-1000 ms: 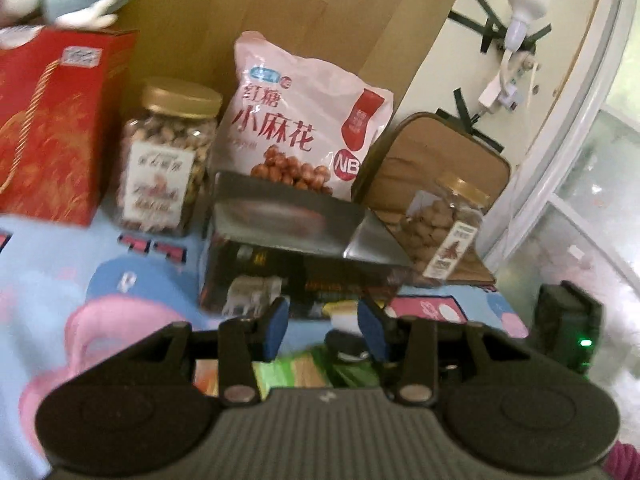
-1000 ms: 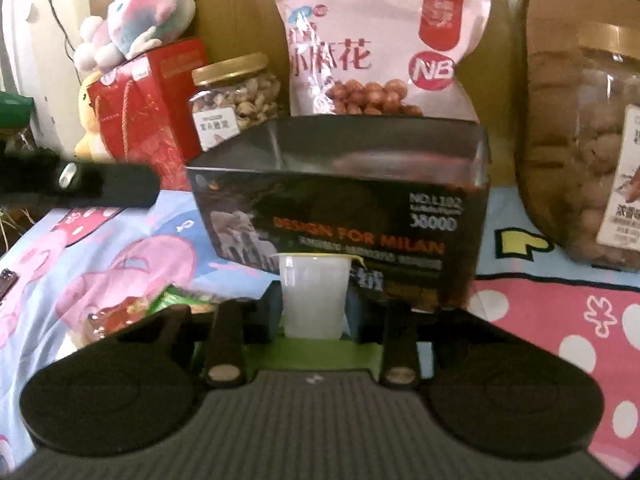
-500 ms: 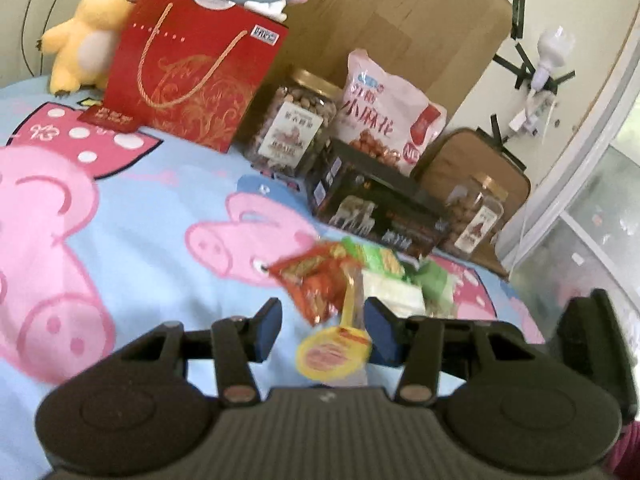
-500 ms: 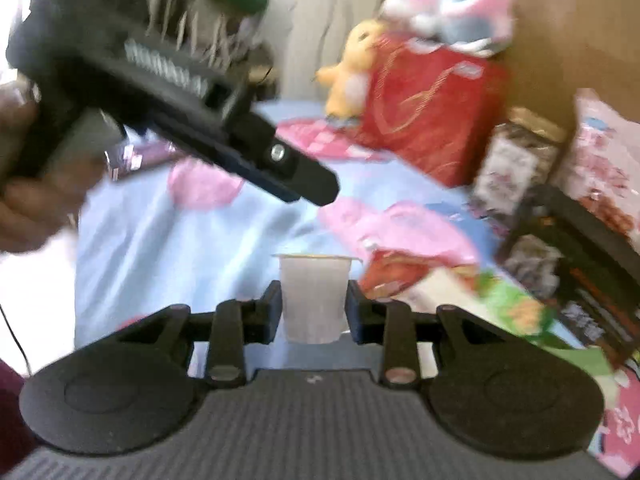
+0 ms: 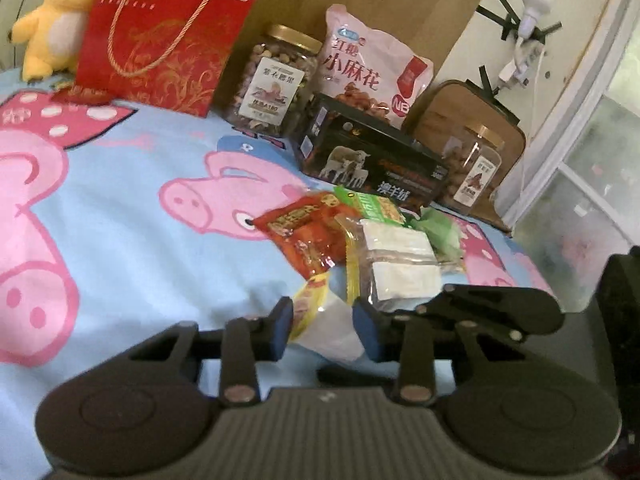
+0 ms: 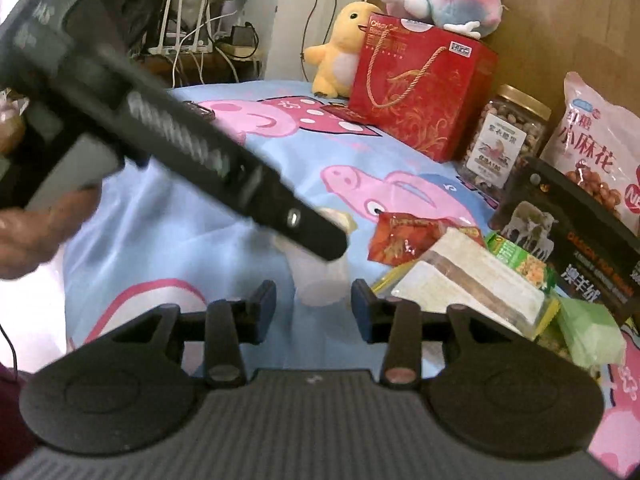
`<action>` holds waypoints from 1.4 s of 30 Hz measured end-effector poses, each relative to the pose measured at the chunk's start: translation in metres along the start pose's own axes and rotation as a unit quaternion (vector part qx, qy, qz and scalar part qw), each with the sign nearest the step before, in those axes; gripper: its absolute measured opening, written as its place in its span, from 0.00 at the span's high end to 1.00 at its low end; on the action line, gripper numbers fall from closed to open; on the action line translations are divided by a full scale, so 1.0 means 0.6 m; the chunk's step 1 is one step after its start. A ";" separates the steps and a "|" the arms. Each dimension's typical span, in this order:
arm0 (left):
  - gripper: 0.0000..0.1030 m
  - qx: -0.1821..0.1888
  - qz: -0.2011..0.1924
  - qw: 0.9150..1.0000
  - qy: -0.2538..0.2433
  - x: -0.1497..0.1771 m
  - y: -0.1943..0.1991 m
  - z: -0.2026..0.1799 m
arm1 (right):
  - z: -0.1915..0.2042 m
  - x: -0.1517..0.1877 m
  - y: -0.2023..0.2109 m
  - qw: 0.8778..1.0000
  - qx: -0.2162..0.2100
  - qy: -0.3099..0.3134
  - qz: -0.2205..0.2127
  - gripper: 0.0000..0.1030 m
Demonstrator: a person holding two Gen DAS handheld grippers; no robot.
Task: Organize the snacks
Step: 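Carry the clear white-labelled bag into the black box and open the left tool, then grasp another clear bag with white label using the left tool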
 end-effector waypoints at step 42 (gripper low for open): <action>0.46 0.011 0.067 0.997 -0.042 -0.135 -0.182 -0.031 | -0.293 0.048 0.038 0.985 0.081 -0.154 0.012 0.51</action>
Point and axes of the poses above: each gripper's, at about its wrist camera, not at the fingertips, and y roughly against the way its jaws point, z to its left, x to its underside, the point moved 4 cm from there along -y, roughly the way its jaws point, and after that the axes turned 2 degrees about z, right-handed, at the moved point
